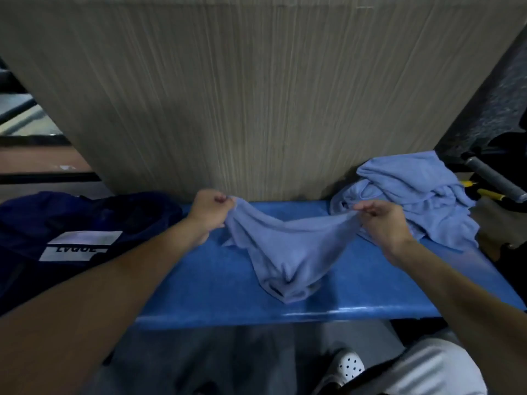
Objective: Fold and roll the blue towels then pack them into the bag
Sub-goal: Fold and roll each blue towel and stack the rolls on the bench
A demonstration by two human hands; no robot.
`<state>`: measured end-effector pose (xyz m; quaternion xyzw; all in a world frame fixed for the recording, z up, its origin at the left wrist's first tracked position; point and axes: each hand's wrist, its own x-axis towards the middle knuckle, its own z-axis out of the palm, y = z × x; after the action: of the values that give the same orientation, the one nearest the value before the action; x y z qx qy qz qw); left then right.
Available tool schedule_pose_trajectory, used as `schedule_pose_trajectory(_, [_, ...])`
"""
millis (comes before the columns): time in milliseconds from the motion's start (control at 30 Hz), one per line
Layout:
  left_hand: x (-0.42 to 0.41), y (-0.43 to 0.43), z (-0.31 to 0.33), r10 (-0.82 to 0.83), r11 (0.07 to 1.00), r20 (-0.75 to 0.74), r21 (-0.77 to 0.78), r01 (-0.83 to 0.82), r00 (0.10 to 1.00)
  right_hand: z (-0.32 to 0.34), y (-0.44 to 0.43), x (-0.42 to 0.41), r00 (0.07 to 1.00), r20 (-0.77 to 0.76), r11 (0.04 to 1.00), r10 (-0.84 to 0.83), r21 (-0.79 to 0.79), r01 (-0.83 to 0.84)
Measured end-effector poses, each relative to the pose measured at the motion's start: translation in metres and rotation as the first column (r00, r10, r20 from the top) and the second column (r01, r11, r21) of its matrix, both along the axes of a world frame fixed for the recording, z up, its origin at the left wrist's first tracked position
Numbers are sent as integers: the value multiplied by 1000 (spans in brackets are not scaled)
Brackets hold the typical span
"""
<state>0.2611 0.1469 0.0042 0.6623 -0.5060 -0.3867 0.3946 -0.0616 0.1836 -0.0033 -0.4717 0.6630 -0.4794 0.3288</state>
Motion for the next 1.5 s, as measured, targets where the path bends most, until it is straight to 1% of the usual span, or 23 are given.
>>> schedule_pose_trajectory(67, [4,8,30,24,999,-75,-46,-27,997,22,6,6,997,77,999,26,-47,-23])
schedule_pose_trajectory(133, [9,19,56,24,995,-122,-96,-36,992,44,15,12,995,85,995,59,-86,-52])
schedule_pose_trajectory(267, [19,43,94,60,974,-101,-213,-81,993,75,31,19,982,144,987,120,-127,-102])
schedule_pose_trajectory(367, [31,55,112,86,954,-43,-285,-95,995,86,37,20,989,45,976,140,-173,-131])
schedule_pose_trajectory(467, [42,67,123,97,929,33,-363,-78,995,99,44,23,993,-58,962,99,-248,-110])
schedule_pose_trajectory(567, [49,71,131,116,900,101,-431,-61,988,112,50,24,988,-133,951,84,-284,-119])
schedule_pose_trajectory(667, [55,71,138,119,892,83,-447,-69,989,122,52,24,981,-169,951,97,-274,-141])
schedule_pose_trajectory(767, [57,72,140,63,893,43,-449,-37,997,129,54,22,969,-232,951,82,-274,-146])
schedule_pose_trajectory(900, [61,77,134,-51,907,117,-410,95,992,129,54,15,949,-304,951,80,-262,-164])
schedule_pose_trajectory(1133, [69,74,134,-72,922,231,-355,153,970,135,55,6,872,-479,959,101,-186,-214])
schedule_pose_trajectory(1267, [72,73,135,-112,923,238,-334,190,965,140,58,0,821,-555,956,137,-143,-257])
schedule_pose_trajectory(1367, [72,69,139,-123,914,273,-343,216,954,140,53,-5,854,-491,963,175,-94,-252])
schedule_pose_trajectory(1500, [68,58,142,-51,890,392,-398,220,918,138,42,-1,893,-412,966,181,-97,-240])
